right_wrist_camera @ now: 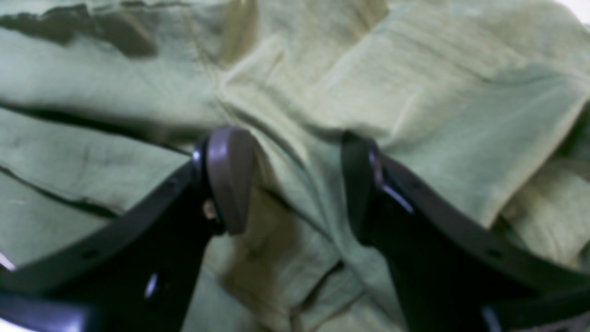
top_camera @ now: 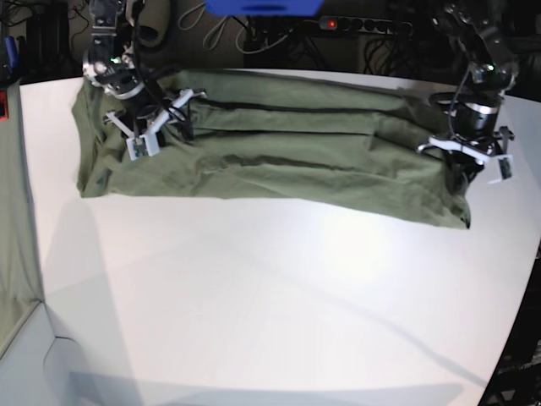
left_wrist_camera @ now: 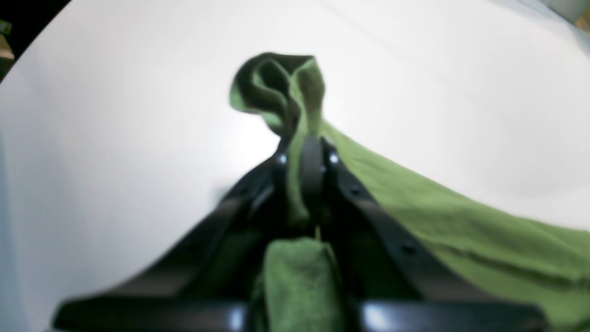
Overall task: Layout the t-shirt on the table in an organized manner, then fold the t-shirt properly
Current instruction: 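Lift the strip end with the left gripper and fold it toward the right gripper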
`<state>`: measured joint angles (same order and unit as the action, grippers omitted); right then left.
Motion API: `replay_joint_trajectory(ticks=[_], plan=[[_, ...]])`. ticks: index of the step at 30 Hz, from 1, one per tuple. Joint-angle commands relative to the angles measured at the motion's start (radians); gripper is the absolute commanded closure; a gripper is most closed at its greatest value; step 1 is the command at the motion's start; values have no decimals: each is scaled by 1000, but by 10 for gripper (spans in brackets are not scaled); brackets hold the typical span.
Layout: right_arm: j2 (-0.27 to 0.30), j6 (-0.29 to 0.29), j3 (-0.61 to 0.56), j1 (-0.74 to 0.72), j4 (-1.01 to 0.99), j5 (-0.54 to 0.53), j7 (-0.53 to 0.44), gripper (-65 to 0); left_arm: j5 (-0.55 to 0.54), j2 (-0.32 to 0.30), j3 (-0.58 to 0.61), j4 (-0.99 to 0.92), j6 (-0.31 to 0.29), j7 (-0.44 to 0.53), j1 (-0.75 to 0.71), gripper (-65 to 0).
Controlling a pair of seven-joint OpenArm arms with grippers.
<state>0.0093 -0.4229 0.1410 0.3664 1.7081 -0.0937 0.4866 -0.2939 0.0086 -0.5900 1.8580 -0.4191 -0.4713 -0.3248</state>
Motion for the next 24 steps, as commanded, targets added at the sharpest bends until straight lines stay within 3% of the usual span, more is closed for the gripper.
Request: replay_joint_trajectory(ticks=[1, 6, 8, 12, 17, 20, 24], plan=[[4, -3, 1, 0, 13, -7, -10, -319, 29, 12, 44, 25, -8, 26, -3, -1], [2, -3, -1, 0, 13, -7, -10, -319, 301, 143, 207, 35, -8, 29, -1, -1], [1, -3, -1, 0, 13, -7, -10, -319, 410, 148, 284, 27, -8, 32, 0, -1], [2, -3, -1, 0, 13, -7, -10, -319, 522, 148, 503, 27, -2, 24, -10, -1], [4, -3, -1, 0, 13, -7, -10, -319, 577, 148, 701, 24, 156, 30, -52, -1], [4, -3, -1, 0, 13, -7, -10, -319, 592, 144, 798, 21, 222, 30, -50, -1], [4, -3, -1, 0, 16, -7, -10, -319, 588, 63, 914, -22, 305, 32, -41, -1]])
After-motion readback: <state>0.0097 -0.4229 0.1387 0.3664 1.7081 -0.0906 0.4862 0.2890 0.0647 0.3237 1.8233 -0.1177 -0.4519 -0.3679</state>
